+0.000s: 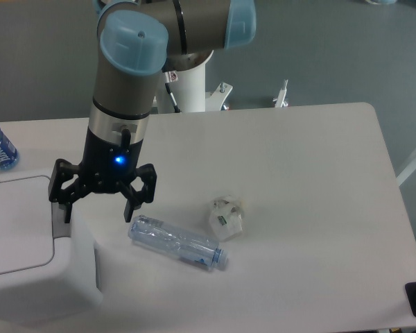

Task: Open the trash can
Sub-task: 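Push the gripper against the bin lid to swing it open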

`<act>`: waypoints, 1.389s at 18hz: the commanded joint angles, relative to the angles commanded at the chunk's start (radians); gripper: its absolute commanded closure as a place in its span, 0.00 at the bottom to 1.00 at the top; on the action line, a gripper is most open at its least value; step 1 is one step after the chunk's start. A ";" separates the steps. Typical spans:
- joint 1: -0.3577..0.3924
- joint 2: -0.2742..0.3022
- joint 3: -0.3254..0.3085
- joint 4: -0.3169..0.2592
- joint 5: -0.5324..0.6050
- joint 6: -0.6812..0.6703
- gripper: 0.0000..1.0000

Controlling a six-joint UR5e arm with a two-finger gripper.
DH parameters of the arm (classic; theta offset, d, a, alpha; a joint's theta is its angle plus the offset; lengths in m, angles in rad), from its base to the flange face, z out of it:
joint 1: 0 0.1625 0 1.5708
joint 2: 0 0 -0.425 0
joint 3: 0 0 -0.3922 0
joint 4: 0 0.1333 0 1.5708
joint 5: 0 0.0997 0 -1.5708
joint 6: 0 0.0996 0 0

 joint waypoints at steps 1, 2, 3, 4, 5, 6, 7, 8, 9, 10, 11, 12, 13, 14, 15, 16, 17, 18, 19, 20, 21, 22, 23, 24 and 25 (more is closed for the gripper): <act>0.000 -0.002 0.002 0.000 0.000 0.000 0.00; 0.000 -0.003 0.000 0.000 0.000 0.000 0.00; 0.000 -0.003 0.000 0.000 0.000 0.000 0.00; 0.000 -0.003 0.000 0.000 0.002 0.002 0.00; 0.000 -0.005 0.000 0.002 0.000 0.002 0.00; -0.002 -0.005 0.000 0.002 0.002 0.002 0.00; -0.002 -0.006 0.000 0.002 0.002 0.002 0.00; -0.002 -0.009 0.000 0.002 0.002 0.002 0.00; -0.005 -0.009 0.000 0.002 0.002 0.002 0.00; -0.006 -0.011 0.000 0.003 0.003 0.002 0.00; -0.006 -0.012 0.000 0.003 0.002 0.002 0.00; -0.008 -0.012 0.000 0.005 0.003 0.002 0.00; -0.008 -0.012 -0.002 0.008 0.003 0.002 0.00; -0.008 -0.014 0.000 0.008 0.003 0.002 0.00; -0.008 -0.015 0.000 0.008 0.003 0.002 0.00; -0.008 -0.015 0.000 0.008 0.003 0.002 0.00; -0.008 -0.015 0.000 0.008 0.003 0.002 0.00; -0.008 -0.015 0.000 0.008 0.003 0.002 0.00; -0.008 -0.015 0.000 0.008 0.003 0.002 0.00; -0.008 -0.015 0.000 0.008 0.003 0.003 0.00; -0.008 -0.017 -0.002 0.008 0.003 0.002 0.00; -0.008 -0.017 -0.002 0.008 0.003 0.002 0.00; -0.008 -0.017 -0.002 0.008 0.003 0.002 0.00; -0.009 -0.018 -0.002 0.009 0.003 0.003 0.00; -0.008 -0.018 -0.003 0.009 0.005 0.003 0.00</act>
